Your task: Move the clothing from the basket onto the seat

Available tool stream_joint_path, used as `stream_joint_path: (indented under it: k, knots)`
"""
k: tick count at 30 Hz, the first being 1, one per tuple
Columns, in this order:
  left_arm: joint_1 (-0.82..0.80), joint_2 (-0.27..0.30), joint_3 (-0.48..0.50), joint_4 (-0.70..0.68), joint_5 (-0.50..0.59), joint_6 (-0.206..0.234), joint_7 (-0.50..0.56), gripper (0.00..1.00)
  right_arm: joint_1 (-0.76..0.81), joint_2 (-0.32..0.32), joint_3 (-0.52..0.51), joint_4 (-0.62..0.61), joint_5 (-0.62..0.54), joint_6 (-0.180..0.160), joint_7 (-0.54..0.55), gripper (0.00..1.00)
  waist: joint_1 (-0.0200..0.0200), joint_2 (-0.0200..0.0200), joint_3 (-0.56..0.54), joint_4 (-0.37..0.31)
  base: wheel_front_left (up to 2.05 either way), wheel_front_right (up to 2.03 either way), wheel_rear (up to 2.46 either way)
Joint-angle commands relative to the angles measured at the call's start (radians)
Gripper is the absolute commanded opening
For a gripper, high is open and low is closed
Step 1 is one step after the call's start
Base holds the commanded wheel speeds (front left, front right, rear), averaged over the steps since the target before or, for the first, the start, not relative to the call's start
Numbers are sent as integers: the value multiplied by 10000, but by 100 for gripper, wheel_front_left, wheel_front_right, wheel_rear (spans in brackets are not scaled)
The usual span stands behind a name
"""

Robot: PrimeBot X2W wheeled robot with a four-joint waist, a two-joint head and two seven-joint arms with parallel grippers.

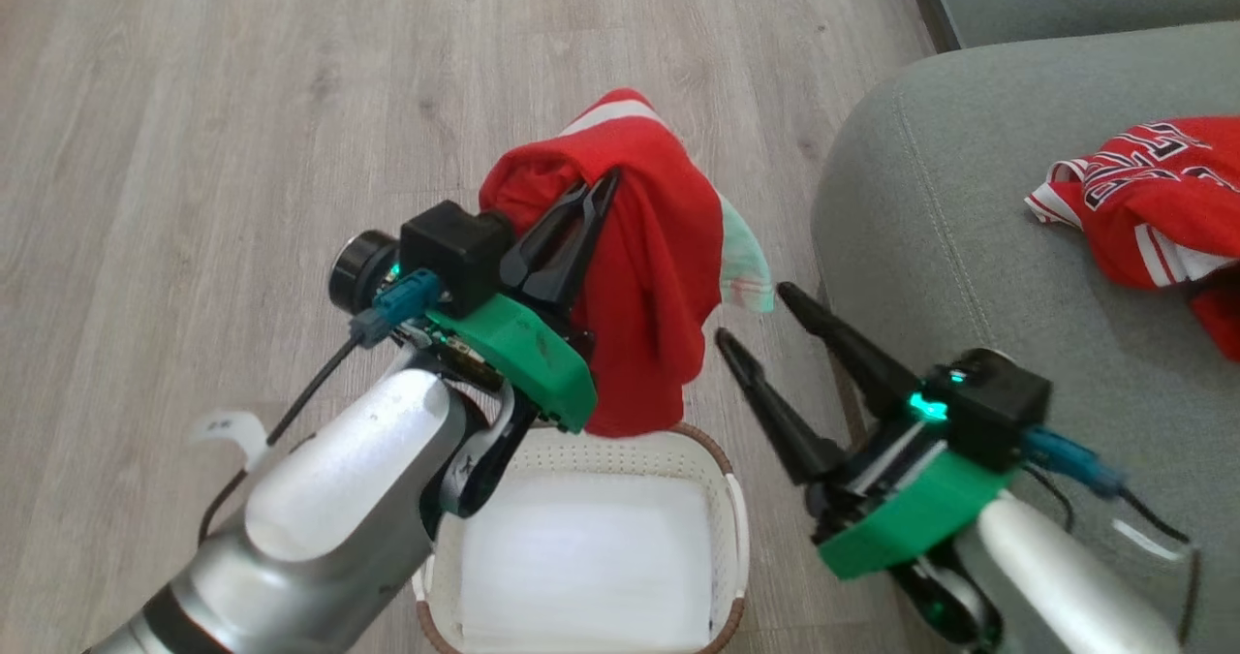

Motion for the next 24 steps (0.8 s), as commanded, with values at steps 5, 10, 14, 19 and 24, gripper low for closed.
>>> stream_joint_path:
  k: [5,10,14,19,24]
  knots:
    - [-668,-92,305,-144,-105,-119,-66,0,-1227,371,1090,1369,-433,-2,8,100,1,0,-82,131,0,0,0]
    - [-703,-302,177,-97,-140,-186,-102,0,-2077,940,1848,2903,-407,-2,67,100,1,0,-140,314,0,0,0]
    - [-702,-429,80,-66,-158,-232,-119,0,-2518,1160,2044,3679,-318,-2,34,100,1,0,-157,454,0,0,0]
    - [-701,-592,-49,-71,-191,-279,-124,0,-3194,1451,2069,4870,-401,-2,-28,100,1,0,-150,633,0,0,0]
    - [-713,-680,-143,-69,-223,-320,-106,0,-3700,1734,1932,5490,-385,-2,-46,100,1,0,-115,783,0,0,0]
